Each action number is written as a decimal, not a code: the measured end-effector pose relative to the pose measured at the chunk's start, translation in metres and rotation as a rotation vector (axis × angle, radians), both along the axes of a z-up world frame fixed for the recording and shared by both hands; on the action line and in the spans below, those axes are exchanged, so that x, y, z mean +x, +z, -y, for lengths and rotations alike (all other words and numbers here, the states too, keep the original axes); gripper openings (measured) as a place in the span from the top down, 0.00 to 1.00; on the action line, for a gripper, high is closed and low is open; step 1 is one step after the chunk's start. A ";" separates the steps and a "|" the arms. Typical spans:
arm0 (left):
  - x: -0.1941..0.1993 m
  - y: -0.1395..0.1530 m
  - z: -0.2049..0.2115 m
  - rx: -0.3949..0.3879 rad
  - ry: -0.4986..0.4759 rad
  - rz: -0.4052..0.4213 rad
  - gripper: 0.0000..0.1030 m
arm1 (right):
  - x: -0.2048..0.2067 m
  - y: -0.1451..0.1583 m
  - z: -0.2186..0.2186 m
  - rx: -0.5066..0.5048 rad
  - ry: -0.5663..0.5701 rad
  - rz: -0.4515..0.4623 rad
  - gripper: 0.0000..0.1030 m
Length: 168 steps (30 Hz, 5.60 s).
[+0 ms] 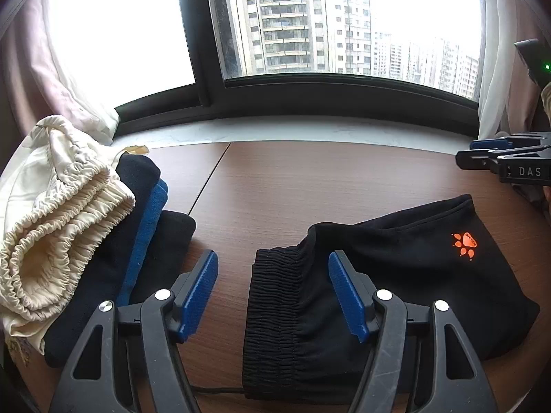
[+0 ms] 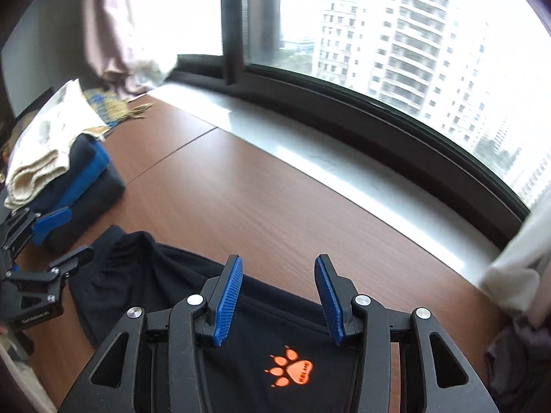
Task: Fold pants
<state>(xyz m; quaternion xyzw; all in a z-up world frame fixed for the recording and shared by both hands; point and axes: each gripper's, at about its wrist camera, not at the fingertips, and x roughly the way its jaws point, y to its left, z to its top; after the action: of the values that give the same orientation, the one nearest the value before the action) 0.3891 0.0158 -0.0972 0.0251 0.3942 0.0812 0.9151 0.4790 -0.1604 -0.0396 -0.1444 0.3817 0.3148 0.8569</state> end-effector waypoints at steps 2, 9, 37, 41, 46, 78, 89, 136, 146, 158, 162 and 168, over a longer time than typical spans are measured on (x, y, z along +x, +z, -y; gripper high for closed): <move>0.003 -0.004 0.001 0.008 0.006 -0.011 0.36 | 0.003 -0.008 0.020 0.006 -0.133 -0.029 0.57; 0.011 -0.012 0.006 0.034 -0.007 -0.047 0.36 | -0.002 -0.048 0.065 0.042 -0.394 -0.096 0.57; 0.023 -0.033 0.006 0.077 0.036 -0.105 0.36 | 0.032 -0.092 0.061 0.010 -0.340 -0.154 0.80; 0.021 -0.035 0.003 0.085 0.049 -0.110 0.36 | 0.025 -0.085 0.061 -0.007 -0.333 -0.111 0.89; 0.021 -0.038 0.004 0.092 0.047 -0.122 0.36 | 0.013 -0.054 0.065 -0.012 -0.330 0.029 0.90; -0.021 -0.019 0.058 0.099 -0.189 -0.046 0.34 | -0.054 -0.042 0.082 -0.045 -0.325 0.024 0.58; -0.020 -0.018 0.103 0.094 -0.329 -0.046 0.34 | -0.116 -0.070 0.154 0.222 -0.616 -0.175 0.58; -0.088 -0.050 0.164 0.034 -0.602 -0.252 0.34 | -0.225 -0.081 0.242 0.353 -0.948 -0.291 0.89; -0.094 -0.051 0.164 0.040 -0.608 -0.249 0.31 | -0.244 -0.094 0.250 0.374 -1.003 -0.303 0.89; -0.090 -0.054 0.167 0.054 -0.602 -0.252 0.27 | -0.236 -0.096 0.249 0.376 -0.980 -0.283 0.88; -0.090 -0.054 0.172 0.077 -0.607 -0.250 0.27 | -0.236 -0.106 0.253 0.380 -1.002 -0.335 0.75; -0.087 -0.044 0.176 0.080 -0.617 -0.234 0.27 | -0.244 -0.104 0.251 0.361 -0.991 -0.323 0.71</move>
<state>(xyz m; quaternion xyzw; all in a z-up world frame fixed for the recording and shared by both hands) 0.3022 -0.1598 -0.1412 0.1884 0.4671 -0.1877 0.8433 0.2353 -0.4109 -0.1432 0.2519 0.4706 -0.0476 0.8443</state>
